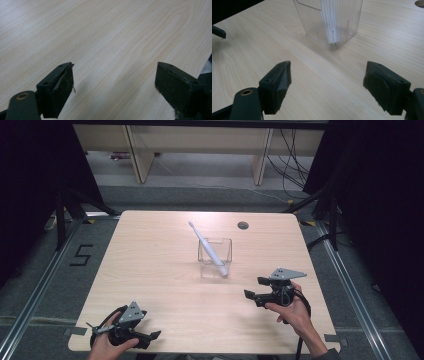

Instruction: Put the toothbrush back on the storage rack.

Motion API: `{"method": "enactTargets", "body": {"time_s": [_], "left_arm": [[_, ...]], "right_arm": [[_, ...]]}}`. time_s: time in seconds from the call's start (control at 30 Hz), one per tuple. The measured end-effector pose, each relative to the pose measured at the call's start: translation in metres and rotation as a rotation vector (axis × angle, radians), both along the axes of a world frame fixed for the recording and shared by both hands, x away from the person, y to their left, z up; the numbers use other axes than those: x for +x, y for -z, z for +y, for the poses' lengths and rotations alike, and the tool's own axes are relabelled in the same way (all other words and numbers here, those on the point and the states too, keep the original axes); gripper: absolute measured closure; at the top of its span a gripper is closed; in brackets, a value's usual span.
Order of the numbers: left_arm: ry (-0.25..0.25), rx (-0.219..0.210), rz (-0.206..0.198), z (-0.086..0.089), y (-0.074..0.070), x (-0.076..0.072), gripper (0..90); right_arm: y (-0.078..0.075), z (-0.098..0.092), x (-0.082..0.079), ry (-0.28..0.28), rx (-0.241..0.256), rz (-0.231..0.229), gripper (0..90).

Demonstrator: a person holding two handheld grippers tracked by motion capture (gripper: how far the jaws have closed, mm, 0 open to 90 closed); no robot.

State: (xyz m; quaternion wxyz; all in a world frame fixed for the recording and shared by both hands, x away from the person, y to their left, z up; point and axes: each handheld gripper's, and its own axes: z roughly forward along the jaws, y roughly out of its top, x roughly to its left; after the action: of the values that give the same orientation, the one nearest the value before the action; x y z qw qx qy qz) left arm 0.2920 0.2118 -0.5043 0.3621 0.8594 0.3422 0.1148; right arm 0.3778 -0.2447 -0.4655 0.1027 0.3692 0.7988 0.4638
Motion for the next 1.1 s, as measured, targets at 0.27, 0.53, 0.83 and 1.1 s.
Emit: {"method": "enactTargets", "body": {"time_s": [0.27, 0.53, 0.83, 1.1], "left_arm": [[0.005, 0.003, -0.004, 0.001, -0.001, 0.000, 15.0], [0.016, 0.020, -0.005, 0.002, -0.001, 0.001, 15.1], [0.010, 0.011, -0.001, 0.001, -0.001, 0.000, 15.0], [0.016, 0.021, -0.003, 0.001, -0.001, 0.001, 15.0]], "right_arm": [[0.002, -0.007, -0.008, 0.002, -0.014, -0.014, 21.9], [0.007, -0.011, -0.016, -0.002, -0.016, -0.002, 21.2], [0.011, -0.017, -0.026, 0.017, -0.002, 0.038, 20.8], [0.016, -0.021, -0.033, 0.015, -0.024, 0.053, 19.2]]}}
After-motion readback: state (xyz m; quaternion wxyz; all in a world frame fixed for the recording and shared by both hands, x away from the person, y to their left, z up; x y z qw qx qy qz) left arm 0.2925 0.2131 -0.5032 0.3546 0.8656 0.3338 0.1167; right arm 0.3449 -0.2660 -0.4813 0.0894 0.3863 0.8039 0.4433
